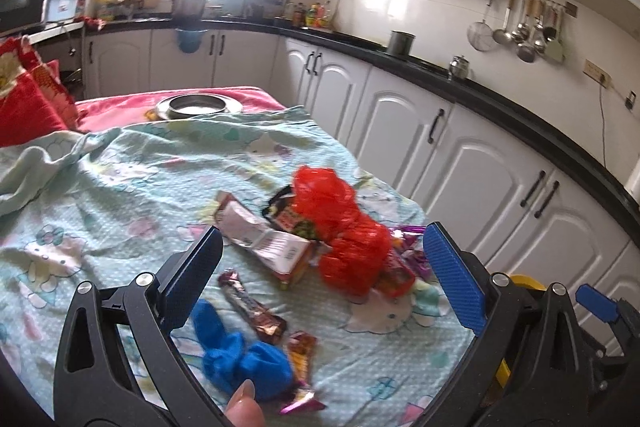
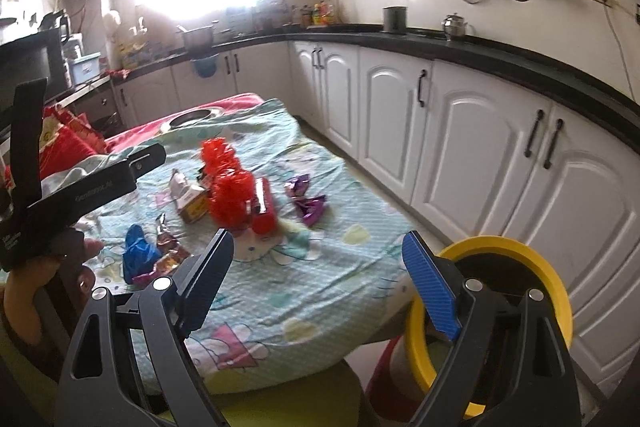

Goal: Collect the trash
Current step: 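Move both open grippers back toward the trash on the bed, then grasp the white-and-red drink carton with the left gripper while the right gripper grasps the red plastic bag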

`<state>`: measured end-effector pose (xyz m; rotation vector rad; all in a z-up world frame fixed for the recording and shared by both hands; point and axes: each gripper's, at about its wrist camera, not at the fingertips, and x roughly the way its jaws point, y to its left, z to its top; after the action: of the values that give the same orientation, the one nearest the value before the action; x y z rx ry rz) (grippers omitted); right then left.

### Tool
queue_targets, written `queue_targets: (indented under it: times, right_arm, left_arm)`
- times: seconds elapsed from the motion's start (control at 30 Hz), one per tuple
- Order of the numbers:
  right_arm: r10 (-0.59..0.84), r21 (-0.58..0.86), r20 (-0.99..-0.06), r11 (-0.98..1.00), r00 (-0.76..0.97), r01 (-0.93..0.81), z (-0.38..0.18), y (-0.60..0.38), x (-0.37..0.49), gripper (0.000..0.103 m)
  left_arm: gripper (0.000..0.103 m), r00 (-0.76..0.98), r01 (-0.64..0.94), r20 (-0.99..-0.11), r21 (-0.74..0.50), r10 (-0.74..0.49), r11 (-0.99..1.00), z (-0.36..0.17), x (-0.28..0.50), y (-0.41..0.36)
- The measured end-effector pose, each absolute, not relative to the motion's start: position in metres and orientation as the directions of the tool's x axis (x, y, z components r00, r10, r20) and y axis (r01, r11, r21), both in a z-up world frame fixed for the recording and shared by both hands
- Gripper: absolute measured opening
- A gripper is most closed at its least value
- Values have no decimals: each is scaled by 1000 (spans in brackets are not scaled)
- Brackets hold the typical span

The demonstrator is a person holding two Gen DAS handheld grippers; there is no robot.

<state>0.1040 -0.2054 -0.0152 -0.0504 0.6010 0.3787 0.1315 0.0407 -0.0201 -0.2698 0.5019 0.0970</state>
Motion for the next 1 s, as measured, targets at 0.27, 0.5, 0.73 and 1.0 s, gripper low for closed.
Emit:
queue_targets:
  times: [0.27, 0.5, 0.73, 1.0]
  right_arm:
    - [382, 60, -597, 898, 705, -436, -26, -170, 124, 81]
    - [403, 55, -621, 878, 673, -475, -38, -147, 146, 75]
    - [427, 62, -640, 857, 639, -512, -46, -125, 174, 70]
    - [430, 75, -670, 851, 605, -520, -58, -102, 207, 66]
  left_arm:
    - [92, 861, -219, -505, -261, 61, 940, -28, 134, 73]
    - [92, 841, -270, -537, -297, 74, 916, -33, 142, 103]
    - [85, 816, -296, -575, -327, 60, 898, -42, 158, 125]
    - [75, 768, -301, -639, -408, -34, 862, -57, 188, 142]
